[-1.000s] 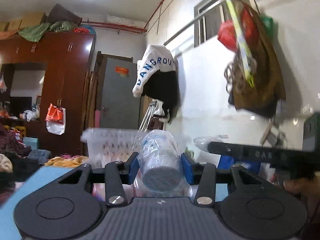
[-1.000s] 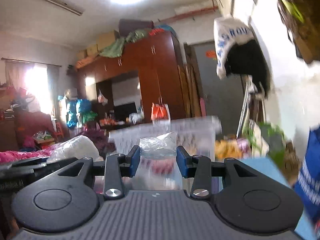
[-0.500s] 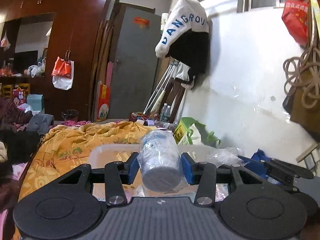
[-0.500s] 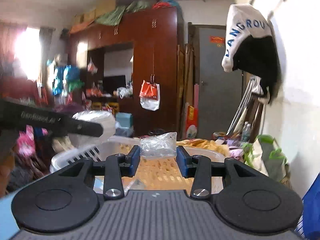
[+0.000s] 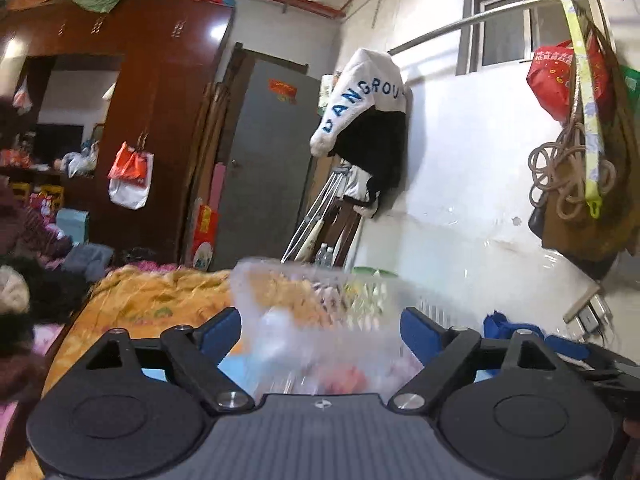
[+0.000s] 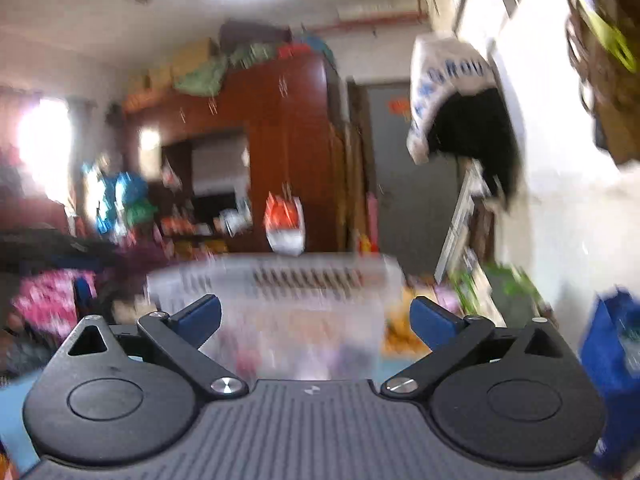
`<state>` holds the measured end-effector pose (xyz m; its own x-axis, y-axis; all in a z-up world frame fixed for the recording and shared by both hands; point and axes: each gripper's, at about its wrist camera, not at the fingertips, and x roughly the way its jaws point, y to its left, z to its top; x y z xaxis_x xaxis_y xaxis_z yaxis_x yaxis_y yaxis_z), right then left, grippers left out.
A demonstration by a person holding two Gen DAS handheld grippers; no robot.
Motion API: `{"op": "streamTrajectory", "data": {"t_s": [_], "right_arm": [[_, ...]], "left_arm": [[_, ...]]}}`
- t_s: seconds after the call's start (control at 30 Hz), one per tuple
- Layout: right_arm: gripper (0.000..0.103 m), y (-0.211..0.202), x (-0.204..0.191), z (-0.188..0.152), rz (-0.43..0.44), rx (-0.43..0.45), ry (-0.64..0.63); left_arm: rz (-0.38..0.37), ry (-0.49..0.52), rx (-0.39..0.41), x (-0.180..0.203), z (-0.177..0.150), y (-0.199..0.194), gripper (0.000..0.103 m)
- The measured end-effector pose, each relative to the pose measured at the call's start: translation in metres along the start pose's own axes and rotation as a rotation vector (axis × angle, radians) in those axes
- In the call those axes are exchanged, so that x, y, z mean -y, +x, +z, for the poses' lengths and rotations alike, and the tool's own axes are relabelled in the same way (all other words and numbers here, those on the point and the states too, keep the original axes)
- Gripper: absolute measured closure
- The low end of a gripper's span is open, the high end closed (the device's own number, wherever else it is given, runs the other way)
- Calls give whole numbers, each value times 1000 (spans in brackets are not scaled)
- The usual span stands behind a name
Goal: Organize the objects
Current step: 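Carry both items into the white basket and open both grippers, then grasp the bagged purple box with left gripper while right grasps small clear bag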
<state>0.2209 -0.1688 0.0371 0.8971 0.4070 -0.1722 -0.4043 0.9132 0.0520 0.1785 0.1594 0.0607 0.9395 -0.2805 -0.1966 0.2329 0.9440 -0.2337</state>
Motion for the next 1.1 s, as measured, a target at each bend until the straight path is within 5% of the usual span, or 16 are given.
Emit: {"op": "streamTrajectory", "data": {"t_s": [0.17,0.4,0.7,0.83,1.1], "right_arm": [[1,3,4,-32,30,-94,55],[37,10,-3,-41,17,-190,-1],[37,25,-5,-54,36,-382,-1],[49,21,-3,-57,43,-379,7],[49,3,4,-57,68,-274,51]], "left_arm": [[32,-61,-67,-30,-46,-26,14],[84,-119,-94,-46,-63,-26,14],[111,-37,-174,-32,-80,-23,14],[112,-24,-182,-27,-82,-20,14],[154,30,-237,-15,-81,-2,14]]}}
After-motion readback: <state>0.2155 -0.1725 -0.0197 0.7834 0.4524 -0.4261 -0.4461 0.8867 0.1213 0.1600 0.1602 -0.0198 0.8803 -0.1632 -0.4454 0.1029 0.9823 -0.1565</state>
